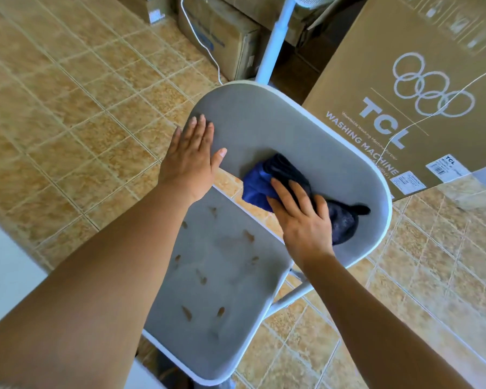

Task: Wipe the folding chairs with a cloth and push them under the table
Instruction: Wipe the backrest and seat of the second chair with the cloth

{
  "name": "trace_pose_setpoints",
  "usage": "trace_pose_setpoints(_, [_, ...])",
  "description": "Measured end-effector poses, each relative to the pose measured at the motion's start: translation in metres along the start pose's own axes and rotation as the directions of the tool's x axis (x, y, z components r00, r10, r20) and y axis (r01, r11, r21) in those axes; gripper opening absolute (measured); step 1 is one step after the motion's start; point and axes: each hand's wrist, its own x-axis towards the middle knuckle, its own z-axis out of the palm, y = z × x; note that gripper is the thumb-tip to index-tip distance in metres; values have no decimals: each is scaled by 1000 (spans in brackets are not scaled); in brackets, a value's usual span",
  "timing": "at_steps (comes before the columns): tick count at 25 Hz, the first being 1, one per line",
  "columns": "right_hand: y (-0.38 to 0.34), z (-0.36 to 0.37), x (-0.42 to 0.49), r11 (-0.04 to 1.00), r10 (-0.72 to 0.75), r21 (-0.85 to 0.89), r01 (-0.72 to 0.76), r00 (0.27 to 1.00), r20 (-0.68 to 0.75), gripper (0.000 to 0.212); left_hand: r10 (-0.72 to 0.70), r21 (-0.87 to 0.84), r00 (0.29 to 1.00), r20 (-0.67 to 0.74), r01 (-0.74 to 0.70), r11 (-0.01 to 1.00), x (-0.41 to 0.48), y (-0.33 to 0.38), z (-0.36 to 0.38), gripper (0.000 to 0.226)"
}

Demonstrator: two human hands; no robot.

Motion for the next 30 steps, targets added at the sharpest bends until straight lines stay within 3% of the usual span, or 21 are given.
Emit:
trace_pose_setpoints(4, [16,-26,28,958,283,81,-274,948,-145,52,31,-7,999,17,-31,1000,-2,-7,-1,65])
trace_pose_setpoints(6, [10,-35,74,944,324,123,-306,929,-177,51,20,-23,1000,1,-19,1000,-1,-10,-3,64])
trace_pose_setpoints(10, [-25,-33,124,989,141,55,-138,989,-39,55,-32,-35,999,-11,31,999,-1,-22,-9,64])
trace_pose_setpoints(15, [-35,-4,83,981,-138,-124,149,986,93,56,-45,-54,999,4,45,998,-5,-16,-7,64])
trace_pose_setpoints(17, [-19,0,50,984,-133,-109,140,989,69,50,-16,-54,1000,1,16,998,-4,-4,-5,63])
trace_pose_setpoints(21, [19,-17,21,989,147,41,-143,980,-136,49,37,-67,999,-7,-37,997,-11,17,-5,62])
trace_pose_setpoints(23, [23,-25,36,977,213,64,-205,961,-174,51,66,-76,998,-12,-66,995,-17,27,-5,62])
trace_pose_setpoints(28, [-5,-9,23,994,-52,-98,56,998,41,48,86,-75,996,-32,-89,993,-24,48,-3,62])
trace_pose_setpoints(30, [-3,5,-13,994,-70,-77,77,994,89,46,96,-55,995,-27,-98,994,-25,53,-2,63])
